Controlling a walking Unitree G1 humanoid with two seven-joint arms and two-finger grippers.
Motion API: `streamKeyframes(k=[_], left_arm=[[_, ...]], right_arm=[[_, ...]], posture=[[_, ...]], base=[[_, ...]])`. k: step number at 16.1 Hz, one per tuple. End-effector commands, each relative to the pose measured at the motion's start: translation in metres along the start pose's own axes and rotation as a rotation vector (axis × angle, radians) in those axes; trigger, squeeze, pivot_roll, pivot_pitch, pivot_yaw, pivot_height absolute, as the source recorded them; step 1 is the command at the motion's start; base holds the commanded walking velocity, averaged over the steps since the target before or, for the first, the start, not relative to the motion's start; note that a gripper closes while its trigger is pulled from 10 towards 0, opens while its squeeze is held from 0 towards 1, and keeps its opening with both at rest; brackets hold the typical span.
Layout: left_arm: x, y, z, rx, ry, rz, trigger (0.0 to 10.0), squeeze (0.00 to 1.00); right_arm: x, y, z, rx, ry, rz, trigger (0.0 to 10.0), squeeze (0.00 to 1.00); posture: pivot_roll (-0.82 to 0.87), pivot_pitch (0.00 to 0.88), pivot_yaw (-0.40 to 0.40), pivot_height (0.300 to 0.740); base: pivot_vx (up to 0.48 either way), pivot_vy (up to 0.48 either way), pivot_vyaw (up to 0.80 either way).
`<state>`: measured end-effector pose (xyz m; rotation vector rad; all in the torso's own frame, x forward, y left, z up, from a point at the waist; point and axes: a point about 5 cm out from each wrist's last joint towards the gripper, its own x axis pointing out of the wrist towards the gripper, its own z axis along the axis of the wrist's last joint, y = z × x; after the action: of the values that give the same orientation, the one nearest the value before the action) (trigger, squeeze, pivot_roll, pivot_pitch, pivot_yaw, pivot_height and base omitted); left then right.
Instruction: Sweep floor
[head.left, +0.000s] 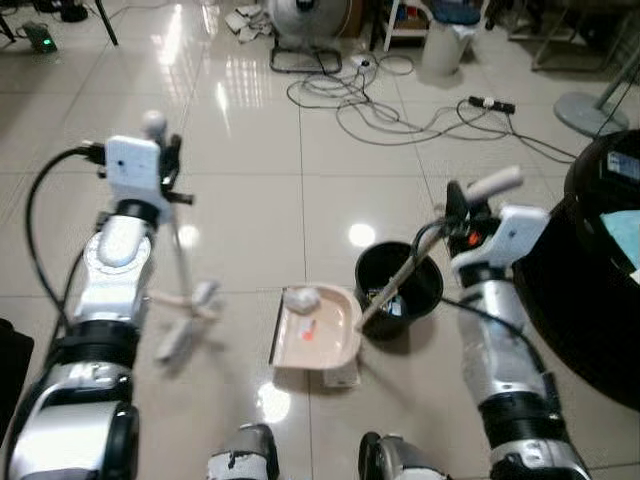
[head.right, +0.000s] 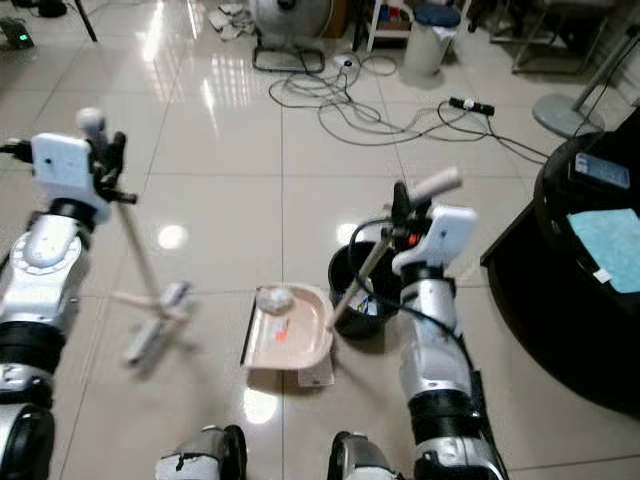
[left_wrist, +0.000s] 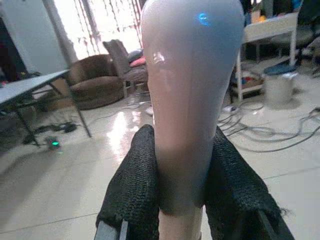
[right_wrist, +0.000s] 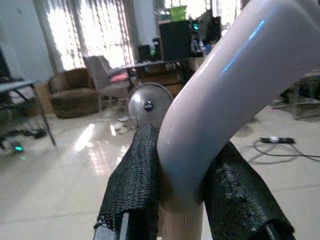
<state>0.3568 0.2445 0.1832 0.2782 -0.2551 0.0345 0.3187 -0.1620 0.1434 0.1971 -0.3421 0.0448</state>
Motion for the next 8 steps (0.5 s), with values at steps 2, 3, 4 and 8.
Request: streamKeyframes(k=[2,3,4,8], left_arm=[[-0.010,0.000,-0.005,0.019,0.009,-0.007,10.0,0.00],[-0.013,-0.001,-0.008,0.017,0.012,-0.009,10.0,0.00],[-0.017,-0.008,-0.009,0.009,0.009,-0.031,10.0,0.00],[-0.031,-0.052,-0.003,-0.057,0.019,-0.217,10.0,0.00]], right_arm=[[0.009,0.000,0.033,0.036,-0.063,0.012,10.0,0.00],[0.011,-0.001,0.044,0.044,-0.079,0.010,10.0,0.00],[0.015,-0.005,0.062,0.050,-0.102,-0.005,10.0,0.00],[0.019,-0.024,0.114,0.036,-0.162,-0.071,10.0,0.00]], posture=[[-0.02,0.069,-0.015,0.740],[-0.02,0.068,-0.012,0.740],[-0.03,0.066,-0.010,0.740],[-0.03,0.066,-0.002,0.740]], base=[[0.000,0.000,0.00],[0.000,0.000,0.00],[0.000,0.000,0.00],[0.000,0.000,0.00]])
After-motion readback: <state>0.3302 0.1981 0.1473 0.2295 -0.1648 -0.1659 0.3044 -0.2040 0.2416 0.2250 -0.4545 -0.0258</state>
